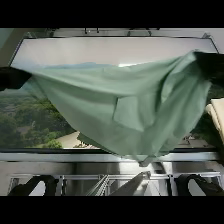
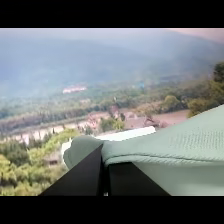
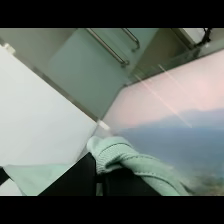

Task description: Fold the shirts.

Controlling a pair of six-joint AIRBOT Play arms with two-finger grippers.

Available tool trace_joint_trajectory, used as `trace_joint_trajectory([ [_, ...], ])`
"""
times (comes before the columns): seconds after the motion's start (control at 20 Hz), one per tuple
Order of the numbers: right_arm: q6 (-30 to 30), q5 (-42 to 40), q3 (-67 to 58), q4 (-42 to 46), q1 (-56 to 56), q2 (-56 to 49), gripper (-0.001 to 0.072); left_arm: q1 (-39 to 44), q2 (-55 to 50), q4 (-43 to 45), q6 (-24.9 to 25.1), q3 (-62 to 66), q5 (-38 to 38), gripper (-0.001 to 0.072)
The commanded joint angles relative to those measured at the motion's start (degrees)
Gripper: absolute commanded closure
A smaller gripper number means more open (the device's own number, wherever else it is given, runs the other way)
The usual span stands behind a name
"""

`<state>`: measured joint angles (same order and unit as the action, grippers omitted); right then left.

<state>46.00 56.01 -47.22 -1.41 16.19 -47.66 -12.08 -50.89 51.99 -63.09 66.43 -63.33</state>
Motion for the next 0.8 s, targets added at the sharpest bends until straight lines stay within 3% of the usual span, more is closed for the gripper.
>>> trace_joint_trajectory([
  [0.0,-10.2,-10.9,-2.3,1.6,-7.7,-19.0,0.0648,4.2,-21.0,-1.5,4.8,7.6,8.3,0.0695],
  [0.05,-10.2,-9.4,-4.2,1.7,-7.3,-25.1,0.0387,4.7,-27.7,-1.5,4.6,12.0,7.7,0.0677],
  [0.1,-10.2,-6.4,-5.9,1.8,-6.1,-29.6,0.0321,5.0,-34.5,-1.4,4.5,17.3,5.4,0.0437],
  [0.15,-10.1,-1.7,-7.4,1.8,-3.7,-33.1,0.0381,4.9,-40.1,-1.4,3.5,22.6,1.6,0.0233],
  [0.2,-10.0,2.4,-8.3,1.9,-0.8,-34.9,0.0398,4.1,-45.4,-0.9,1.0,28.5,-4.3,-0.0013],
  [0.35,-9.1,12.3,-8.5,8.8,11.6,-34.6,0.0395,0.7,-55.0,-0.5,-7.9,40.7,-23.6,-0.0013],
  [0.4,-6.2,14.6,-8.5,16.0,16.0,-34.1,0.0393,-0.6,-56.4,-0.5,-10.7,41.7,-29.2,0.0019],
  [0.45,-4.1,17.0,-8.5,24.1,19.8,-33.9,0.0393,-1.5,-56.6,-0.6,-11.0,41.0,-33.3,0.0131],
  [0.5,-2.6,18.6,-8.4,31.5,22.6,-33.9,0.0393,-2.2,-55.3,-0.7,-10.9,37.9,-35.0,0.0223],
  [0.65,-0.5,18.7,-6.8,48.3,27.5,-33.9,0.0392,-3.0,-45.6,-0.5,-8.4,20.3,-33.0,0.0235],
  [0.75,0.4,15.2,-4.8,51.2,27.8,-33.9,0.039,-2.9,-38.3,-0.5,-7.8,6.6,-30.3,0.0233],
])
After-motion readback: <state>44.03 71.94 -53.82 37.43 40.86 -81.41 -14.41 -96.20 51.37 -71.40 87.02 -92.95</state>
